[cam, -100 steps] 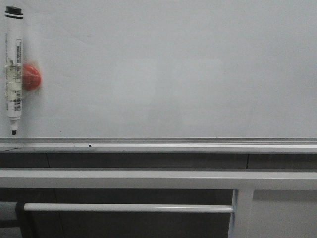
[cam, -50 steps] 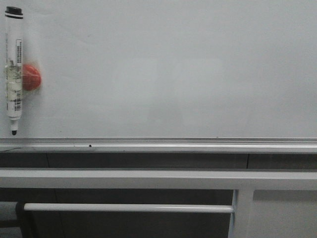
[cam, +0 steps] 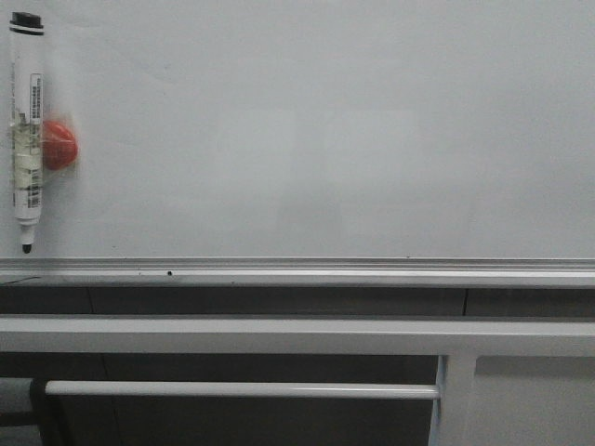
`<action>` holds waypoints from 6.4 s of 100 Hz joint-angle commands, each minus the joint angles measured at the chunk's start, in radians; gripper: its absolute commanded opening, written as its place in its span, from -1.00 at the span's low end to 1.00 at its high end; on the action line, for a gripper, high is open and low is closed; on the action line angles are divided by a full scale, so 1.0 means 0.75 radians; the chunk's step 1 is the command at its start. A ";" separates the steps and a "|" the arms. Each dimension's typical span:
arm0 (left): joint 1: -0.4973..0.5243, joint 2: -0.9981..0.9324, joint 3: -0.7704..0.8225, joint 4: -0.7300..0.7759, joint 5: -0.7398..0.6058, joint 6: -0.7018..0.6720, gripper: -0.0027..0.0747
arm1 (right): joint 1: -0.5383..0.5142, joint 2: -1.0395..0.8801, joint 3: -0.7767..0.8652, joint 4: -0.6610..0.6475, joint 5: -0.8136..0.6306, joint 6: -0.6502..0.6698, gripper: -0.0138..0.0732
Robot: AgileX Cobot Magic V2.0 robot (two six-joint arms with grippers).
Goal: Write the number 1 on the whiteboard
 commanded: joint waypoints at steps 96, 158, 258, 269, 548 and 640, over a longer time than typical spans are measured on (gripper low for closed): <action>-0.012 0.829 -0.018 0.132 -1.051 -0.254 -0.52 | 0.000 -0.012 -0.048 0.008 -0.106 -0.075 -0.83; -0.012 0.841 0.072 0.410 -1.146 -0.155 -0.98 | 0.005 0.165 -0.372 0.346 0.314 -1.033 -0.83; -0.022 0.597 -0.372 0.982 0.035 -0.189 -0.98 | 0.155 1.044 -0.721 0.853 0.708 -1.705 -0.83; -0.108 0.437 -0.422 1.031 0.228 -0.274 -0.98 | 0.264 1.081 -0.721 0.853 0.628 -1.708 -0.83; -0.446 0.213 -0.572 1.199 0.875 -0.285 -0.98 | 1.120 1.781 -0.979 0.695 0.048 -1.714 -0.84; -0.446 -0.314 -0.578 0.747 1.052 -0.285 0.35 | 1.033 1.459 -0.820 0.639 -0.088 -1.680 -0.82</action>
